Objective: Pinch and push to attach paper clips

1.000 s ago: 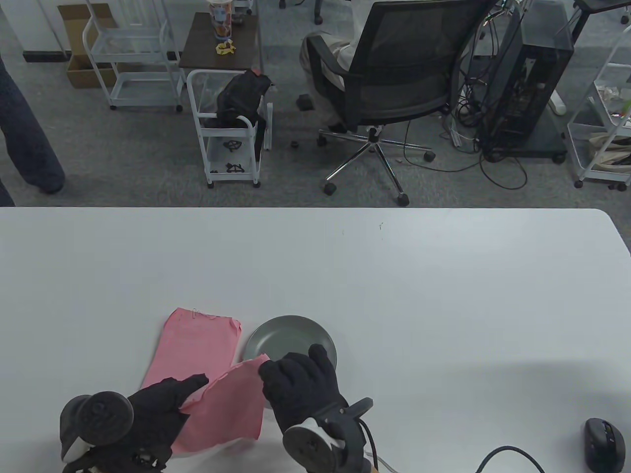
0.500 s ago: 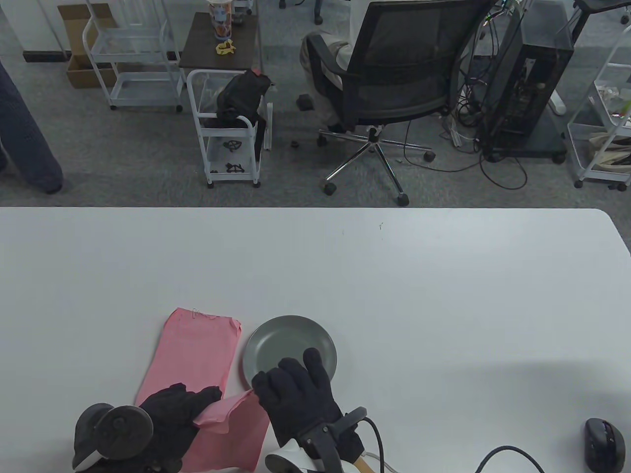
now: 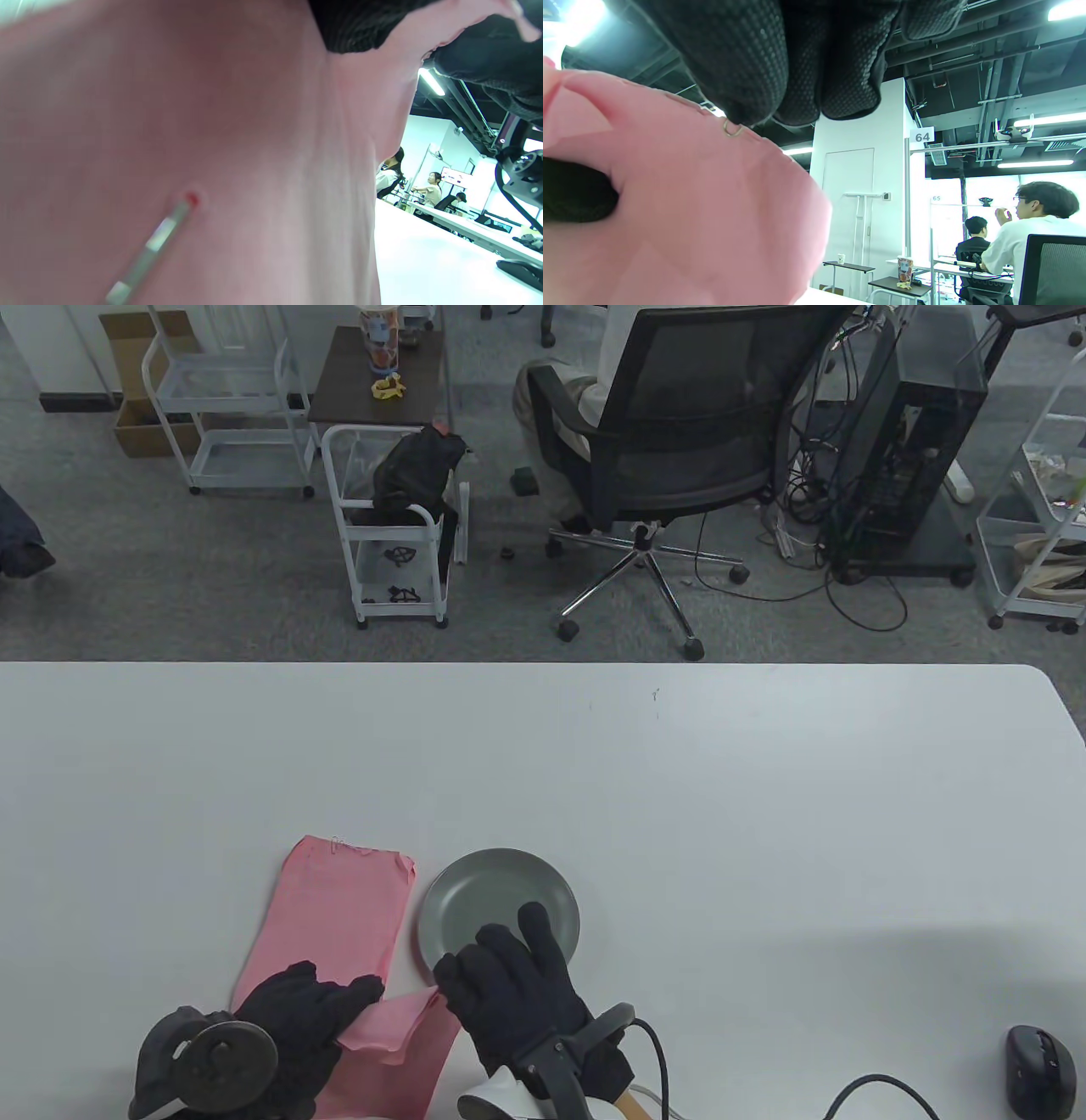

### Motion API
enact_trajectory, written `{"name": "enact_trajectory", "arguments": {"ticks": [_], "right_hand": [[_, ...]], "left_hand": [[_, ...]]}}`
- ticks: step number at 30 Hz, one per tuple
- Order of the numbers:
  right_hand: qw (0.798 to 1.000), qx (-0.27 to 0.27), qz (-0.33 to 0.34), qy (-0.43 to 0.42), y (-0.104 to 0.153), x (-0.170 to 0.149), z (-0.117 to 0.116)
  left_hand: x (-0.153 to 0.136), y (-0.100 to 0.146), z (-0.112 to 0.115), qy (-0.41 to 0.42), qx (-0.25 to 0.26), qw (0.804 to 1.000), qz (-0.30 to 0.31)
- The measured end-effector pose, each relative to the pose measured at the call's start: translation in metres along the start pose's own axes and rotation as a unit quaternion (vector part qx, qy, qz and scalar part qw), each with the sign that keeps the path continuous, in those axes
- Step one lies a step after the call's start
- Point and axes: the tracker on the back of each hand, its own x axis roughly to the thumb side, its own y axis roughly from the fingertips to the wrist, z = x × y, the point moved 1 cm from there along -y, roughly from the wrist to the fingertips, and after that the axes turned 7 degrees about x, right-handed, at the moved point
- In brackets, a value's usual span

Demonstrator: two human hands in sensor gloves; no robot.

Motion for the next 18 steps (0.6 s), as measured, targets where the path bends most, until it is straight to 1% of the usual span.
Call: {"name": "enact_trajectory", "arguments": {"ticks": [5,8,12,18], "right_hand": [[1.0,0.01,0.01,0.006,0.0001,0.0017,-0.0008],[1.0,0.005,0.015,0.006,0.0001,0.0021,-0.0001],[1.0,0.003,0.017,-0.016,0.0011,-0.0015,0.0019],[0.999,0.001,0.021,-0.026,0.002,-0.0024,0.0015]], "left_hand": [[0.0025,0.0,0.0016,-0.006,0.0,1.0,0.008],[0.0029,-0.0002,0.0018,-0.004,-0.001,1.0,0.009],[0.0024,-0.0003,0.0021,-0.001,0.0,1.0,0.007],[0.0,-0.0012,0.0039,0.003,-0.004,1.0,0.006]]}}
